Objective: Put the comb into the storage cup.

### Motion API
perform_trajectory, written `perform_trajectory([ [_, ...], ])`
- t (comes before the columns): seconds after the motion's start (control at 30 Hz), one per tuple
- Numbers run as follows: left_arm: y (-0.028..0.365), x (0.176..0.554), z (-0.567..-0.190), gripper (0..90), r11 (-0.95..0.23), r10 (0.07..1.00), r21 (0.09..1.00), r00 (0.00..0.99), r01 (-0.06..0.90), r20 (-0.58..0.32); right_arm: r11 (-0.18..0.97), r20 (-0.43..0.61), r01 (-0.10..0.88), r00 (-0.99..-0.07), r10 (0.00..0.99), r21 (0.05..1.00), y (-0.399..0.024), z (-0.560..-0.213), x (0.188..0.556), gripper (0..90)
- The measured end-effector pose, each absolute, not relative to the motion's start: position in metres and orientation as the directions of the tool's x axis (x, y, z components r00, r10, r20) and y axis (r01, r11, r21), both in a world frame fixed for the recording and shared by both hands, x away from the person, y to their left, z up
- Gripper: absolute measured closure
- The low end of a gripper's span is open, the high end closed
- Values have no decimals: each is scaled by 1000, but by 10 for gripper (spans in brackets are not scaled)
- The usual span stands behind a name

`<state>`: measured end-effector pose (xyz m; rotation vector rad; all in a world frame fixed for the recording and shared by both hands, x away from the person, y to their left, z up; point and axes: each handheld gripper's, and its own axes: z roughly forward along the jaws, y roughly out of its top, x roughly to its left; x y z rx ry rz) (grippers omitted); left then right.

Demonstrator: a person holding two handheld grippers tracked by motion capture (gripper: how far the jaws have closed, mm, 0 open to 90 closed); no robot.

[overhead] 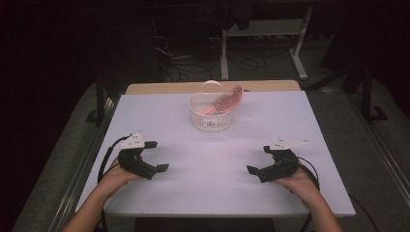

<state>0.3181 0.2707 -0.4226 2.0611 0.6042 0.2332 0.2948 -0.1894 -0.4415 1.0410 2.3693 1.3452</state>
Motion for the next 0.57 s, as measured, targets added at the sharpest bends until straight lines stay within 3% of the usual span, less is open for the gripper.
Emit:
perform_trajectory([
  [0.57,277,308,-439,0,-426,510,835,854,350,-98,327,147,479,-716,682,815,-191,-444,295,0],
])
